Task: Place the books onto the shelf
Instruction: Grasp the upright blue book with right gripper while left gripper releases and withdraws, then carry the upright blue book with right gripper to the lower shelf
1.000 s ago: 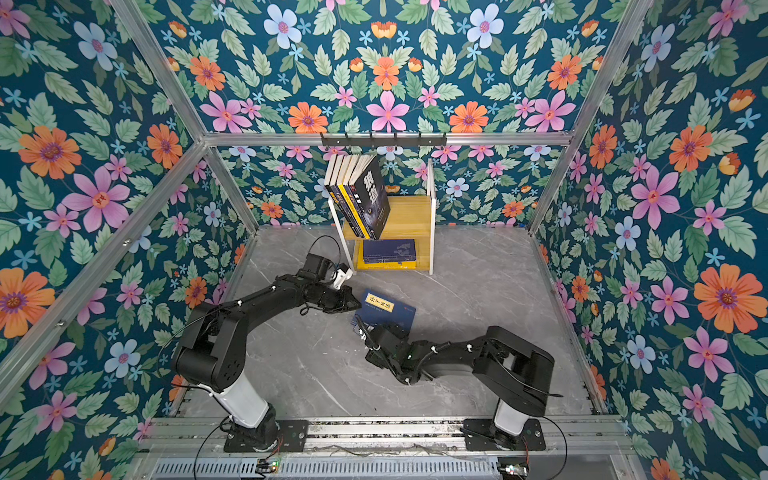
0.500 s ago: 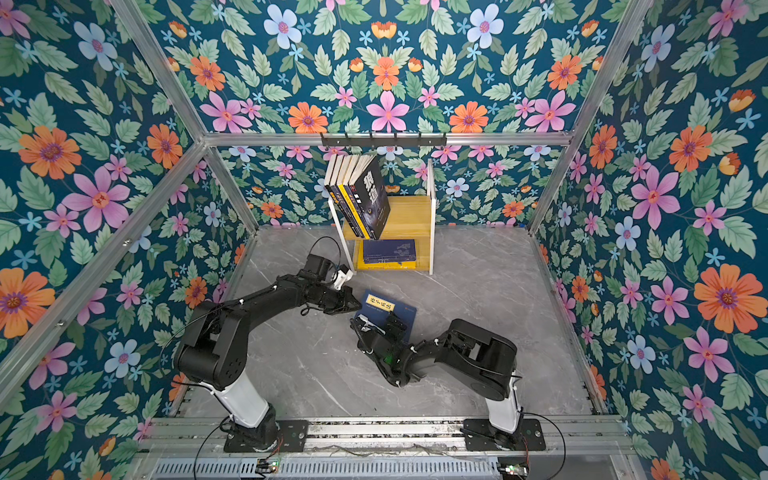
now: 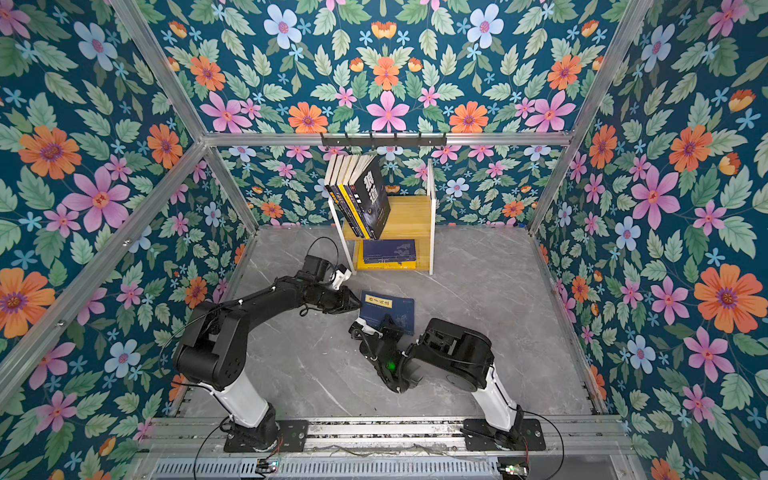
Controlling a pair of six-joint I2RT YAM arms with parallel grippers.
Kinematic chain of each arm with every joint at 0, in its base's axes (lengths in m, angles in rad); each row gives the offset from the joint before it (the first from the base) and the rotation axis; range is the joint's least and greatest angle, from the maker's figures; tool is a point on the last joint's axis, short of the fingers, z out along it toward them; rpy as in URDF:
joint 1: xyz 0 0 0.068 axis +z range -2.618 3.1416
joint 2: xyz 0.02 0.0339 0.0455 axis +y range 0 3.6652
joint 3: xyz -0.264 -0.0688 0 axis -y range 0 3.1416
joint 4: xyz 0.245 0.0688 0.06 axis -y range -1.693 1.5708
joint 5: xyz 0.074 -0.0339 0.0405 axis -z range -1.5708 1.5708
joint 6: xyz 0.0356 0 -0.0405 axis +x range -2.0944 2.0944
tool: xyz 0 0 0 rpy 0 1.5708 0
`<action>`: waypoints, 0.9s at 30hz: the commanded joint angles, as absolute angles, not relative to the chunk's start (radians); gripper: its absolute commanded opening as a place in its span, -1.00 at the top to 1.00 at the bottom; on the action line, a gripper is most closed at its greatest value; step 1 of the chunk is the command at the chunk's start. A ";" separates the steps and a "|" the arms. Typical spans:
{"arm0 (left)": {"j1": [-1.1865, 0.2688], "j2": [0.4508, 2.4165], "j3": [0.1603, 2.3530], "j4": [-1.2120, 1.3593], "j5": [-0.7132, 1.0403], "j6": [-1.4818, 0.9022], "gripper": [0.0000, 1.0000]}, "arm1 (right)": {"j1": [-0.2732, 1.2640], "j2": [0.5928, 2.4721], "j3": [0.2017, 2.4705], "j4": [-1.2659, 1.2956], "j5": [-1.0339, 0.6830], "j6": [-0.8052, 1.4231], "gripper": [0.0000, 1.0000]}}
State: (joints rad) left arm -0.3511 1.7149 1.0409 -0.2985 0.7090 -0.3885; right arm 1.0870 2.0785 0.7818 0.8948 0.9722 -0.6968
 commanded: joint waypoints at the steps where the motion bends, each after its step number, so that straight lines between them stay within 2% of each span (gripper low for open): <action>1: -0.335 1.678 1.018 -0.299 0.668 -0.360 0.16 | 1.085 2.072 0.760 0.989 1.000 -0.778 1.00; 3: -0.314 1.631 1.003 -0.291 0.629 -0.352 -0.06 | 1.086 2.076 0.765 1.006 1.005 -0.833 1.00; 14: -0.150 1.422 0.818 -0.169 0.622 -0.233 -0.66 | 1.065 2.105 0.778 1.227 0.969 -1.127 1.00; 20: -0.047 1.337 0.757 -0.136 0.677 -0.159 -0.81 | 1.024 2.074 0.788 1.233 0.916 -1.218 1.00; 27: 0.053 1.288 0.747 -0.105 0.719 -0.169 -0.83 | 0.937 2.046 0.809 1.182 0.808 -1.263 1.00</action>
State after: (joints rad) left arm 0.0212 1.2995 0.7502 -0.1448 0.6880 -0.1780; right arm 0.9581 2.0609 0.8017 1.1431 0.8654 -1.2255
